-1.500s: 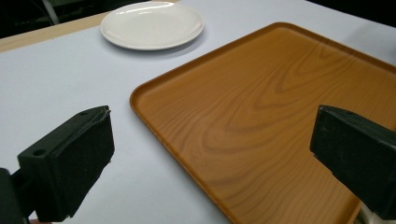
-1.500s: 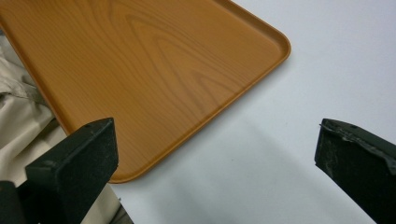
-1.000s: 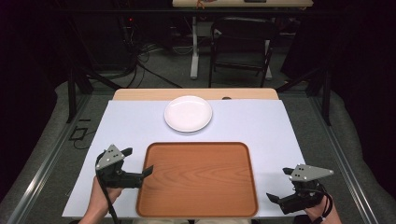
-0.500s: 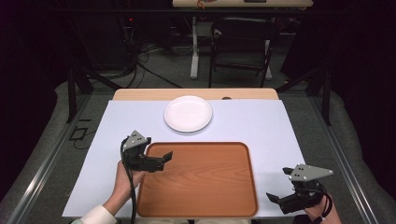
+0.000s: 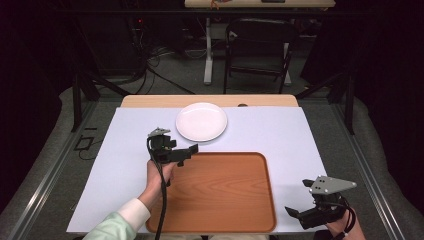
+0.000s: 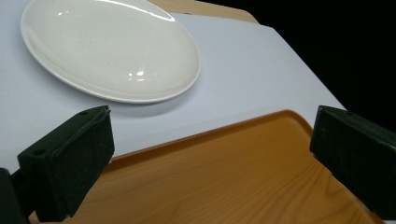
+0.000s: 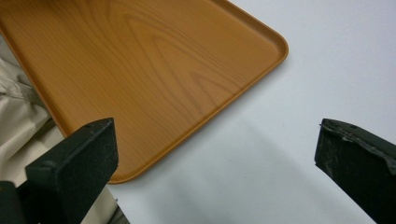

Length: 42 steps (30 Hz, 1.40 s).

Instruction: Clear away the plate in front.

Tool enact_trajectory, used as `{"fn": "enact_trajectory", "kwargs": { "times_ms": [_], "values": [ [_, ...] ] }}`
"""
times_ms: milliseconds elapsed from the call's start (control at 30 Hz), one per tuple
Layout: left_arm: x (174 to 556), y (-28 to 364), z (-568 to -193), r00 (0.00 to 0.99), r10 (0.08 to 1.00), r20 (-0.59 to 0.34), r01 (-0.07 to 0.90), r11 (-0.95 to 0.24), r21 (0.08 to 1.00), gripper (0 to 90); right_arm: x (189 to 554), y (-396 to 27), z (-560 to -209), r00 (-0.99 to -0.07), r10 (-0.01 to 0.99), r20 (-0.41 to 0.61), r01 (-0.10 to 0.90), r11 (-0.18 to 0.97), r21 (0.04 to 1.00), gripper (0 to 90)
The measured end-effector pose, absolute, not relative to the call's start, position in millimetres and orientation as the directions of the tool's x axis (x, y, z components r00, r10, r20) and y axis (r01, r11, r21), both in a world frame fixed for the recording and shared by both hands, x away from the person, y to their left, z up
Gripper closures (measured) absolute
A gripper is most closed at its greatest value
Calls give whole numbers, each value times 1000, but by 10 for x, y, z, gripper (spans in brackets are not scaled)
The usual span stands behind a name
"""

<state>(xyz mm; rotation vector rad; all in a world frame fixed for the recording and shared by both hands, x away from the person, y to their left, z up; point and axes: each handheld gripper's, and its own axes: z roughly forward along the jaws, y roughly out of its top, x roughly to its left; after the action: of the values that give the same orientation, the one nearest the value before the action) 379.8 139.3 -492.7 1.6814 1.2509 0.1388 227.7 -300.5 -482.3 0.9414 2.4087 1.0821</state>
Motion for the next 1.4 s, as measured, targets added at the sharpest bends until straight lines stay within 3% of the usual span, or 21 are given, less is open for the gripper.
{"fn": "enact_trajectory", "kwargs": {
  "times_ms": [433,700,967,1400],
  "values": [
    [4264,1240,-5012,316,785,-534,708,179,683,0,2292,-3006,-4829,-730,683,-24,435,492,754,0],
    [4549,1333,-5268,119,738,-664,759,364,540,3,2295,-3003,-4830,-733,680,-21,435,493,754,0],
    [4656,1386,-5448,-21,675,-737,747,500,437,19,2295,-3000,-4831,-735,678,-20,435,494,752,0],
    [4712,1396,-5665,-126,564,-816,708,627,324,227,2303,-2999,-4835,-734,679,-15,442,495,748,0]
  ]
}}
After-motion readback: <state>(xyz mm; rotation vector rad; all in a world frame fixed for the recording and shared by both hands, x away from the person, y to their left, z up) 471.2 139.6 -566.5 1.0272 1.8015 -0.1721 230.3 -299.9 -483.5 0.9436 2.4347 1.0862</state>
